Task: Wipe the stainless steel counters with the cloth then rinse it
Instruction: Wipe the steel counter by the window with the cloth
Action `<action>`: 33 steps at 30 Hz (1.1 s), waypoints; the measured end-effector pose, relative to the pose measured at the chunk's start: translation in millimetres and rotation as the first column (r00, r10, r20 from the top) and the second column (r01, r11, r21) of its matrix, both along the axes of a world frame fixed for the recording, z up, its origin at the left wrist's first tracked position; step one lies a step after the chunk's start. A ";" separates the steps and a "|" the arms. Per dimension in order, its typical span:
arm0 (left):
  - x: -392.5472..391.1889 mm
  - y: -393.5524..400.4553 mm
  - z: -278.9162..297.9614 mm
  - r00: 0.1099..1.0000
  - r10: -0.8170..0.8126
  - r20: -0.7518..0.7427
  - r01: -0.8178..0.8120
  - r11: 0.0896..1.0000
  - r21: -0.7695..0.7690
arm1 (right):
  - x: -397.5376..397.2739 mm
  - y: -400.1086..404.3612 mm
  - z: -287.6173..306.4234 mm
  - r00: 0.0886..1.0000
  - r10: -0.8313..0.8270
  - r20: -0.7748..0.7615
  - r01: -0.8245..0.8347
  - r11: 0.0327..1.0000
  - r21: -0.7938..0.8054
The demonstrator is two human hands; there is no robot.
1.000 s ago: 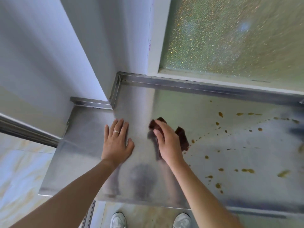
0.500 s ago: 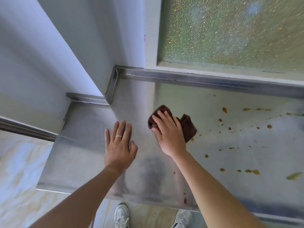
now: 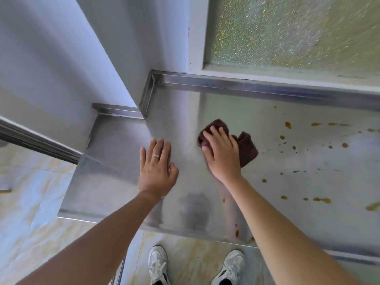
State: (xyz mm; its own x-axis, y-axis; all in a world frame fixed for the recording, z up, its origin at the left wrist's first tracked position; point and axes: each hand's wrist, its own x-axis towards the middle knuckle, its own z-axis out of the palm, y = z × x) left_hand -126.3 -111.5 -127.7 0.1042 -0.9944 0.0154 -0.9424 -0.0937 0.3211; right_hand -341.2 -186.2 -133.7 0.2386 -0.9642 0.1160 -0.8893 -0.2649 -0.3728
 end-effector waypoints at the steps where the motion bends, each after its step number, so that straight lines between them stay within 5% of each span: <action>1: 0.5 0.2 0.5 1.000 -0.005 0.006 0.005 1.000 0.009 | 0.5 25.6 0.8 1.000 0.026 0.007 -0.026 1.000 -0.003; 9: -35.5 20.5 9.6 0.999 0.011 0.042 -0.016 0.991 0.134 | -25.9 162.2 10.9 0.984 0.177 -0.018 -0.176 0.983 0.042; 15: -77.3 15.4 2.7 0.985 0.152 0.081 -0.165 0.968 0.189 | -54.1 105.5 5.2 0.995 0.096 -0.037 -0.097 0.995 -0.009; 25: -76.4 14.5 0.4 0.988 0.139 0.068 -0.148 0.977 0.151 | -80.1 -39.9 -3.3 0.993 -0.096 -0.072 0.095 0.995 -0.017; 33: -79.7 17.8 6.1 0.993 0.110 0.036 -0.114 0.985 0.133 | -75.2 4.9 0.9 0.992 -0.109 0.057 0.104 0.991 0.090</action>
